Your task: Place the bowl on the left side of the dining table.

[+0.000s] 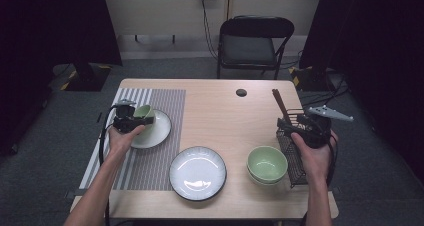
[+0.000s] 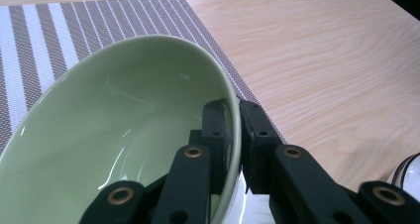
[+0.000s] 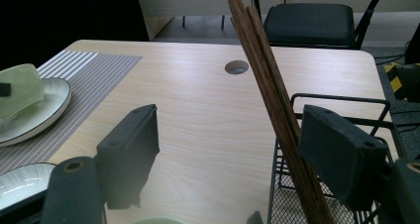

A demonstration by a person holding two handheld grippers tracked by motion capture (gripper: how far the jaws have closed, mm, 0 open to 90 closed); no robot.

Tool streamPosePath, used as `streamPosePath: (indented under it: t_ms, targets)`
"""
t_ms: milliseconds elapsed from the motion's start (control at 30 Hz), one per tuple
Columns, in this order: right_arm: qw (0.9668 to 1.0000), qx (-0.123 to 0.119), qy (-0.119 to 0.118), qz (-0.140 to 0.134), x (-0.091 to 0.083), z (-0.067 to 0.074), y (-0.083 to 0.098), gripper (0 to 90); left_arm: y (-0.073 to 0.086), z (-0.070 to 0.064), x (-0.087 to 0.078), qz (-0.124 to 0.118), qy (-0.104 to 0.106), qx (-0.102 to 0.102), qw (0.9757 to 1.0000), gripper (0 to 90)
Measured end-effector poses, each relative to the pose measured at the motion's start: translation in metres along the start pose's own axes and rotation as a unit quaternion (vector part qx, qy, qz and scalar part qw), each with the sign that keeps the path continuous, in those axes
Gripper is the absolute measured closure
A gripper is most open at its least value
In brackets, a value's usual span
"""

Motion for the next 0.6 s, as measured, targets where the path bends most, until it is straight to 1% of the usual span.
streamPosePath:
  t_ms: [133,200,267,300,333,400,433,500,567,600]
  targets:
    - [1.0000,-0.002,-0.001,-0.002,-0.001,0.001,0.000,23.1,0.002,-0.004,0.003,0.008,0.007,0.012,0.9999,82.6]
    - [1.0000,-0.002,-0.001,-0.002,-0.001,0.001,0.000,23.2,0.004,-0.007,0.004,0.013,0.007,0.022,0.9996,82.7]
    - [1.0000,-0.002,0.000,-0.001,-0.001,0.001,0.000,23.3,0.006,-0.009,0.006,0.021,0.015,0.028,0.9993,82.9]
    - [1.0000,-0.001,0.000,-0.001,-0.001,0.001,0.000,23.3,0.007,-0.010,0.007,0.022,0.014,0.033,0.9991,82.8]
    - [1.0000,-0.001,0.000,0.000,-0.001,0.000,0.000,23.3,0.008,-0.011,0.007,0.020,0.013,0.034,0.9991,82.8]
    - [1.0000,-0.002,0.000,-0.001,-0.001,0.001,0.000,23.3,0.011,-0.013,0.008,0.018,0.019,0.033,0.9991,82.5]
    - [1.0000,-0.001,0.001,-0.001,-0.002,0.001,0.000,23.4,0.013,-0.013,0.008,0.018,0.020,0.038,0.9989,82.2]
    - [1.0000,-0.002,-0.003,0.002,-0.001,0.001,0.000,23.8,0.015,-0.015,0.010,0.022,0.026,0.039,0.9987,81.7]
    - [1.0000,-0.004,-0.002,0.007,0.000,0.002,0.001,23.9,0.016,-0.016,0.010,0.022,0.027,0.042,0.9985,81.2]
    - [1.0000,-0.003,-0.002,0.008,0.000,0.002,0.001,23.8,0.016,-0.016,0.010,0.025,0.028,0.046,0.9982,81.2]
Point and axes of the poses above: each handheld gripper's, and its own axes: x roughly forward along the jaws, y roughly out of its underside, z roughly to its left, the point moved 7 cm from there along x, roughly forward along the jaws, and after that the axes turned 3 degrees about z, right-handed, at the moved point
